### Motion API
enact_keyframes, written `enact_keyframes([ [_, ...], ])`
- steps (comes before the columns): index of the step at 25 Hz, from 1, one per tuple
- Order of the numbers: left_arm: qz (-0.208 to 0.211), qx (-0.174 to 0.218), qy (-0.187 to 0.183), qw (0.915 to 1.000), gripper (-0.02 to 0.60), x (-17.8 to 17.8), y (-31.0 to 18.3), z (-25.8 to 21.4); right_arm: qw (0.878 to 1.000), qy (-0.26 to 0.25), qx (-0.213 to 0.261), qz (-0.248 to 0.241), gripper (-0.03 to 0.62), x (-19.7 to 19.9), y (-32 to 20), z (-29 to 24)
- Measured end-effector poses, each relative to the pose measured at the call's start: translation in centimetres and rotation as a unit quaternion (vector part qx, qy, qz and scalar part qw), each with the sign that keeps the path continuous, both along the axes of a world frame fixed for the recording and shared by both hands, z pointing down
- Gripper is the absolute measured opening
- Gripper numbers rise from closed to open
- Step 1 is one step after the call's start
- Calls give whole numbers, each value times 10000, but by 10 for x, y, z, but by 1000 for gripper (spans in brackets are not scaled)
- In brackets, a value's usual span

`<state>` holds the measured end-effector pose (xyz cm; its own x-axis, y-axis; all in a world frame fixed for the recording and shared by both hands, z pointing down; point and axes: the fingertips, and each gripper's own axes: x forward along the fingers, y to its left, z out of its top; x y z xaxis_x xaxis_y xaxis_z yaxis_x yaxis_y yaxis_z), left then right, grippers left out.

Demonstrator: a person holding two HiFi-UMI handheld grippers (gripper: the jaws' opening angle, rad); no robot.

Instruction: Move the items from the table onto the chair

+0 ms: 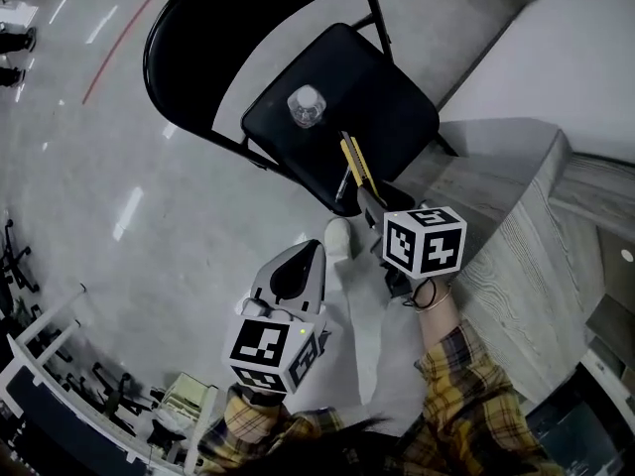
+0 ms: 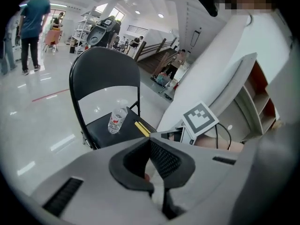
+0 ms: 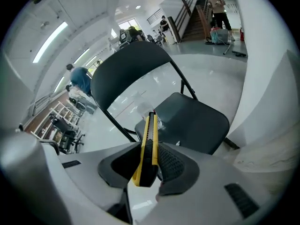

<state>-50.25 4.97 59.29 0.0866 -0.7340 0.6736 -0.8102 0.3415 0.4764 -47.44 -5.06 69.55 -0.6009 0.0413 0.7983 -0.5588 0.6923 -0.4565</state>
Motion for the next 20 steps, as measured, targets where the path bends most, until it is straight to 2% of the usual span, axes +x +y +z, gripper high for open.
enact_keyframes([
  [9, -187, -67, 30, 9998, 3, -24, -8, 43, 9985, 523, -163, 20, 126, -5, -1, 77],
  [20, -280, -360, 182, 9988, 3, -17, 10, 82, 9928, 902, -445, 657, 126, -19, -13, 158],
])
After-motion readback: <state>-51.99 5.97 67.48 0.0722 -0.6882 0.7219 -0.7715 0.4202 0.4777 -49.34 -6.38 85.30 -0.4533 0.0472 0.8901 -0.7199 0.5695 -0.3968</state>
